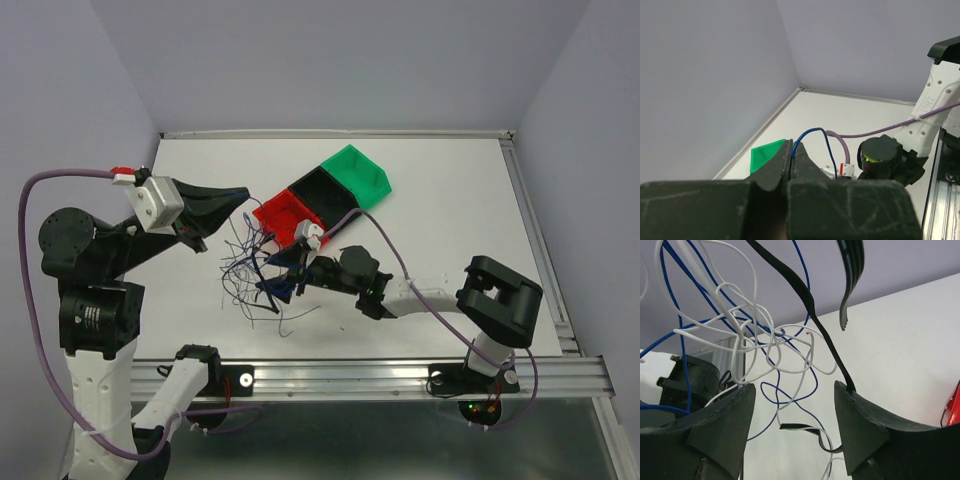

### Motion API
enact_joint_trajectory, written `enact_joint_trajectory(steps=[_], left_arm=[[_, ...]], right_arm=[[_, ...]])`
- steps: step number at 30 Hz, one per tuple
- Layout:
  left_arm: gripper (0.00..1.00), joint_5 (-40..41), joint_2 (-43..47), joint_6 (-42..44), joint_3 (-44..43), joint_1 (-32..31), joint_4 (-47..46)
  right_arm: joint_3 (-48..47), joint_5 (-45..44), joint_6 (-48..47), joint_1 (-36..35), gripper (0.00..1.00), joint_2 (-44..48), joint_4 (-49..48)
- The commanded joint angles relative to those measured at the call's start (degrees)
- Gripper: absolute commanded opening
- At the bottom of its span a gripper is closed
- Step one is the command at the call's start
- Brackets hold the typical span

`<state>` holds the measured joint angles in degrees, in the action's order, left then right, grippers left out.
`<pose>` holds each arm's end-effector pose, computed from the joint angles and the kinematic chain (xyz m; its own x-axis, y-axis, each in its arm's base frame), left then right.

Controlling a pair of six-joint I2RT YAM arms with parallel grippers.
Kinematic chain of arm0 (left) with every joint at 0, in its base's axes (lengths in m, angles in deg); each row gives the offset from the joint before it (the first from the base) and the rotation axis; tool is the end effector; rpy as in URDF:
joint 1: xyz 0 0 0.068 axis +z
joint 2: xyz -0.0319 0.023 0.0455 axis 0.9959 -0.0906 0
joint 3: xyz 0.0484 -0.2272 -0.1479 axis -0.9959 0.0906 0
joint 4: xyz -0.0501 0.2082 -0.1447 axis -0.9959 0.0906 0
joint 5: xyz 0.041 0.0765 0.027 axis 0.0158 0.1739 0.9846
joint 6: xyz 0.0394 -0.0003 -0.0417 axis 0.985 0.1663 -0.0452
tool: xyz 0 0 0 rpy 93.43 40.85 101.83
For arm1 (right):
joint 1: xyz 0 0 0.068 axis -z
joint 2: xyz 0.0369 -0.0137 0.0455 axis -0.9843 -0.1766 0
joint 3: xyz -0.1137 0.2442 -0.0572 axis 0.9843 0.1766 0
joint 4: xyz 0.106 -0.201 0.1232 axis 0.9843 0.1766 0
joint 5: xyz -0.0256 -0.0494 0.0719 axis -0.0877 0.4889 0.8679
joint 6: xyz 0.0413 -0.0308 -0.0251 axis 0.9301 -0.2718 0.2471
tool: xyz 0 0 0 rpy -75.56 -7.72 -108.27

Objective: Untangle the cables

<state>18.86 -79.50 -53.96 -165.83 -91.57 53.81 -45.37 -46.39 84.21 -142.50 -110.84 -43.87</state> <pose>0.0762 -0.0431 0.5348 0.4482 -0.0056 -0.8939 0.7926 0.4650 0.3944 0.1628 0.3362 0.2476 -0.1488 0.1752 -0.9732 -0.9618 0.2031 0.1836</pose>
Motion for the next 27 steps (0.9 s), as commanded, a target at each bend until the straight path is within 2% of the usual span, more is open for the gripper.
enact_joint_trajectory(steps=[1, 16, 27], left_arm=[[0.00, -1.43, 0.82, -0.38, -2.45, -0.18, -1.78], [0.00, -1.17, 1.26, 0.93, -4.56, -0.18, 0.85], [0.00, 0.51, 1.26, 0.85, -3.24, -0.18, -0.37]], right_arm=[[2.97, -2.88, -2.97, -0.43, 0.70, 4.76, -3.92], [7.64, -12.63, -7.54, -0.43, 0.70, 8.01, -3.04], [14.76, -12.11, -8.16, -0.34, 0.72, 19.35, -0.85]])
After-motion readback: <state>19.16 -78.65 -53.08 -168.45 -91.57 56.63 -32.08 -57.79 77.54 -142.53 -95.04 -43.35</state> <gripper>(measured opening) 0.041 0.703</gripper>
